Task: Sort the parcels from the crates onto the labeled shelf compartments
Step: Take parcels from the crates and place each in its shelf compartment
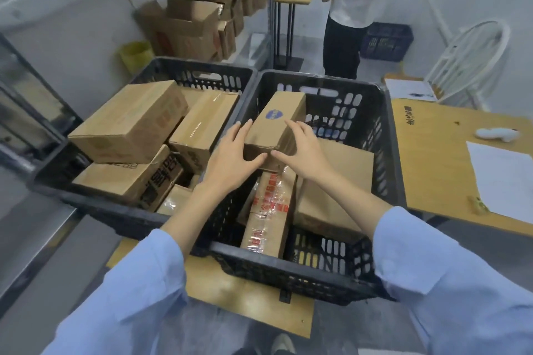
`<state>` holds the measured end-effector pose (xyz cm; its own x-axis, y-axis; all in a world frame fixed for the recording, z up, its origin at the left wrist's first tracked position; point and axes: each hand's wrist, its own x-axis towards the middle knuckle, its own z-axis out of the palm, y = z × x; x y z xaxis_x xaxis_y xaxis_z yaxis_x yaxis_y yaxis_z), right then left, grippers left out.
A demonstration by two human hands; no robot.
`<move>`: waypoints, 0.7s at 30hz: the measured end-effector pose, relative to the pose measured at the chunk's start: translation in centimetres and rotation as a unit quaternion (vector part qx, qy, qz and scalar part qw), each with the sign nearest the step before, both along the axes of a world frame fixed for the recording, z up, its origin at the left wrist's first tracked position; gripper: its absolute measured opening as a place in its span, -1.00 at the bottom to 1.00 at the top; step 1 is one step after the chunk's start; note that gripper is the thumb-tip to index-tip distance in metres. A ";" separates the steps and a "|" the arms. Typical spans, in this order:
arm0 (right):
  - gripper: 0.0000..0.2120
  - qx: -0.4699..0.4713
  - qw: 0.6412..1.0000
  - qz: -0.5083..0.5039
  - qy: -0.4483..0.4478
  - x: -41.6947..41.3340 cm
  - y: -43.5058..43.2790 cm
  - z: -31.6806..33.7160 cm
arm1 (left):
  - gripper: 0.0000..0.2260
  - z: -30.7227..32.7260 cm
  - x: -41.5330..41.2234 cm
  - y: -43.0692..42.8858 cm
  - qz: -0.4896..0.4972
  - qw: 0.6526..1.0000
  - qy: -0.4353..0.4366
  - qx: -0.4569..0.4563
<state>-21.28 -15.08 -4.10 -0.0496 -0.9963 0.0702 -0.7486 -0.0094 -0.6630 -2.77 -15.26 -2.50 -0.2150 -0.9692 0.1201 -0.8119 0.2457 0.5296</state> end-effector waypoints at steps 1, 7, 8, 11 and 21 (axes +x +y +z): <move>-0.20 0.004 1.000 0.004 0.000 0.0 -0.3 -0.3 | -0.27 -0.2 -0.2 -0.1 -0.002 1.000 -0.012 -0.012; -0.19 0.013 1.000 0.026 0.009 0.2 -1.2 -1.5 | -0.26 -0.9 -0.8 -0.8 -0.024 0.999 -0.007 -0.039; -0.20 0.014 1.000 0.025 0.009 0.1 -1.3 -1.6 | -0.26 -1.0 -0.8 -1.0 -0.023 0.999 -0.004 -0.034; -0.26 0.015 1.000 0.025 0.005 -0.3 -1.6 -1.8 | -0.26 -1.3 -1.1 -1.3 -0.037 0.998 -0.013 -0.038; -0.26 0.051 0.998 0.031 -0.001 -4.8 -1.6 -1.0 | -0.16 -1.7 -3.2 -3.8 -0.066 0.994 0.059 0.062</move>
